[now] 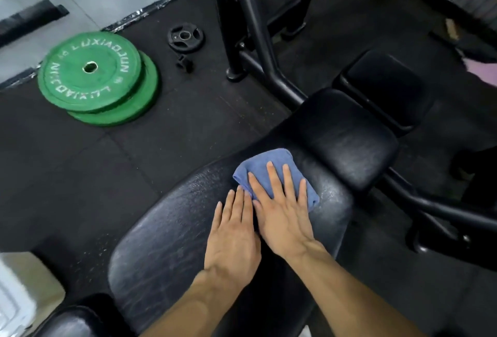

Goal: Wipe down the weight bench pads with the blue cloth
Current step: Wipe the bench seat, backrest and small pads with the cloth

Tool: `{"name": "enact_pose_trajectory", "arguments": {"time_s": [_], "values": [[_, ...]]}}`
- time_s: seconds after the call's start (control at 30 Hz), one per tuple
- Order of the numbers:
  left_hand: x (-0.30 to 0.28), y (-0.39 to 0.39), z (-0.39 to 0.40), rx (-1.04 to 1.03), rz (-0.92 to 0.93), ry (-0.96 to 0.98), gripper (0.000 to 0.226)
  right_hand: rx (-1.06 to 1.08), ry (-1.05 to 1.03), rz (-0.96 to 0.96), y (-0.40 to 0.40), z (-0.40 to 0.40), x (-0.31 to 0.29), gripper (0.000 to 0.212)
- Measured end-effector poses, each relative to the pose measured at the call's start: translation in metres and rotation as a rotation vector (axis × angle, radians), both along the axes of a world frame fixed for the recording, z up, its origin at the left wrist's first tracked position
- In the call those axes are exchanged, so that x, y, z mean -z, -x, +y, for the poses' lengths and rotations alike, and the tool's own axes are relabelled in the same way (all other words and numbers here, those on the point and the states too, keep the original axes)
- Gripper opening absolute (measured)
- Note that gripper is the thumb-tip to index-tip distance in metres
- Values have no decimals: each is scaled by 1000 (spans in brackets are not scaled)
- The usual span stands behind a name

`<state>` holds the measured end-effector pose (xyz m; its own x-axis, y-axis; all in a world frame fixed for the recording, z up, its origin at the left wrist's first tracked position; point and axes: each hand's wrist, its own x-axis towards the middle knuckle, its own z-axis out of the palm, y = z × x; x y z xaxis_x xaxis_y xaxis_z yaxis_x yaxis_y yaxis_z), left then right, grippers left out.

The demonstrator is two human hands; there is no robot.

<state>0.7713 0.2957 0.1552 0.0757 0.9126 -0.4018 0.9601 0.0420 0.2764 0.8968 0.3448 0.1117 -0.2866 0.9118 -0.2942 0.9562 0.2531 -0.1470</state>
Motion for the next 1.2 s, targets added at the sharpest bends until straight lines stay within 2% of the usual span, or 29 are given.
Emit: {"name": "enact_pose_trajectory", "arguments": {"time_s": [0.1,0.27,0.4,0.53,0.63,0.77,0.87,1.0,1.13,1.2], "values": [[-1,-25,46,39,85,6,71,-30,34,9,-22,44,-5,58],[2,-63,136,4,103,-177,75,-25,71,-73,-59,127,-20,78],[10,-71,171,174,48,-135,84,-31,68,-88,-64,144,-23,86],[13,-62,159,115,-97,-144,83,-37,17,-2,-67,140,-14,73],[17,-56,135,49,-202,-167,84,-52,-51,67,-71,124,-12,70],[22,-58,78,11,-221,-190,85,-107,-106,89,-75,73,-12,68],[26,-60,34,-39,-266,-231,73,-174,-118,98,-77,38,-8,73],[33,-62,22,-72,-189,-240,66,-237,-92,73,-81,36,-10,66],[31,-68,50,-33,-120,-249,69,-192,-77,96,-78,63,-10,61],[28,-70,72,-21,-103,-228,70,-139,-76,152,-79,84,-9,66]]}}
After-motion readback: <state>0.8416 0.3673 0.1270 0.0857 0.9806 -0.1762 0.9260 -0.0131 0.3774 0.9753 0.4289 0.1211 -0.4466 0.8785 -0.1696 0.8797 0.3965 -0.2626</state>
